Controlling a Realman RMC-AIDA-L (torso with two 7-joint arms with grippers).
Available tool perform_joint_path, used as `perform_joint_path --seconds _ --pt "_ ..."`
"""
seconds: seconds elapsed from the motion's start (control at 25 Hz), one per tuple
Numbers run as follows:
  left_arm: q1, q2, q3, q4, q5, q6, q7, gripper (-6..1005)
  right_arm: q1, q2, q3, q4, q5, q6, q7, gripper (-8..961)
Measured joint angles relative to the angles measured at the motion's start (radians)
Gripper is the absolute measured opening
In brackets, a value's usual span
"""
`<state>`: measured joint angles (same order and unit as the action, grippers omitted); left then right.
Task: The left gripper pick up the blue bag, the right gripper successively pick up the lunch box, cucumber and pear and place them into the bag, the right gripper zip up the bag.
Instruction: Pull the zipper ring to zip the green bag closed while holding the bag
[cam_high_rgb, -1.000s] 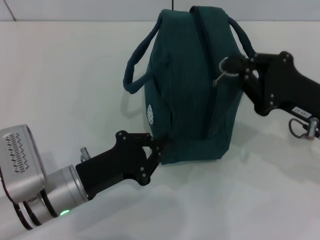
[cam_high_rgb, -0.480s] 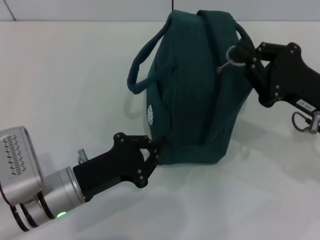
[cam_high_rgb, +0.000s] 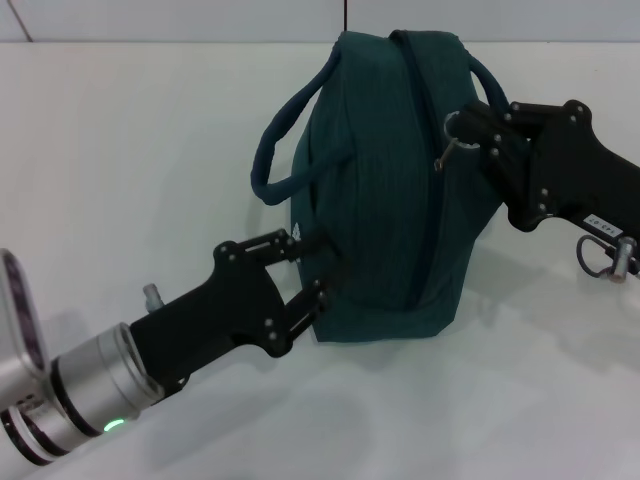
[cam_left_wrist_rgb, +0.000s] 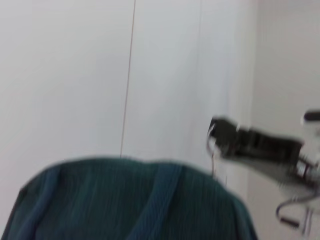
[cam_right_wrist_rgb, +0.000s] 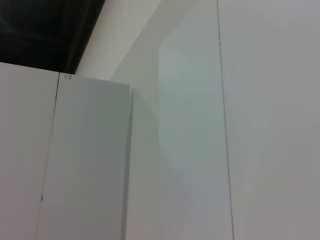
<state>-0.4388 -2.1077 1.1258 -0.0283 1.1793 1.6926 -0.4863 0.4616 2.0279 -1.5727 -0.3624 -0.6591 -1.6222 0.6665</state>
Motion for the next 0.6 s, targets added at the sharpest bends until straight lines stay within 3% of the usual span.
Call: perform_joint_path --seconds 0.04,0.12,0.36,0.6 --pt "0.000 0.000 0.000 0.000 -0.007 0.015 -0.001 151 0.000 0.000 0.000 0.000 0.000 0.000 -0.004 23" --pt "-0.002 0.000 0.000 -0.001 -0.020 0.030 -0.004 385 0.000 0.000 0.000 0.000 0.000 0.000 -0.008 23" --pt "-0.041 0.000 0.000 -0.002 -0.039 0.073 -0.098 587 0.003 0.000 -0.001 -0.001 0.000 0.002 -0.008 23" --pt "-0.093 0.000 0.000 -0.044 -0.088 0.061 -0.149 723 0.008 0.000 -0.017 -0.006 0.000 0.003 -0.019 23"
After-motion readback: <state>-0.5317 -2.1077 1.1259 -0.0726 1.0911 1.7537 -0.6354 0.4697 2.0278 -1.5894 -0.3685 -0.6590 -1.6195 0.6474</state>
